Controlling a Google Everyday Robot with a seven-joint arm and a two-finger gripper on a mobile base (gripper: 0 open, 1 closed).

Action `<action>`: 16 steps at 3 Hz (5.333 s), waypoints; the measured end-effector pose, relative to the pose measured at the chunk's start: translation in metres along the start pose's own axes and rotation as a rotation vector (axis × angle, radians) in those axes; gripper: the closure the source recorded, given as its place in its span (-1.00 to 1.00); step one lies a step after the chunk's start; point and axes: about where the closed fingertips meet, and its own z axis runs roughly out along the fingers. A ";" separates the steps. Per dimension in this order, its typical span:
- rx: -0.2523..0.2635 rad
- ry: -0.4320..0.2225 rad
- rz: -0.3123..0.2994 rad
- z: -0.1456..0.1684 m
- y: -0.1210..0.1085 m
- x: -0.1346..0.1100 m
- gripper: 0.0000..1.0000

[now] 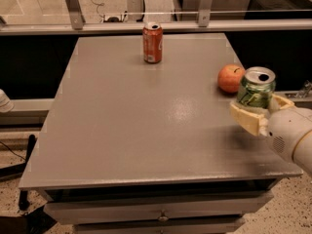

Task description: Move green can near apple

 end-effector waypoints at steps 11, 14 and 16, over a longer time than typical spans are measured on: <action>-0.108 -0.094 0.018 0.082 -0.039 0.026 -1.00; -0.174 -0.089 -0.041 0.058 -0.019 0.001 -1.00; -0.159 -0.075 -0.149 -0.013 -0.039 -0.039 -1.00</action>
Offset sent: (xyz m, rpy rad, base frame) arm 0.0400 -0.0144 -0.0236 0.1403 -0.0810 -0.0035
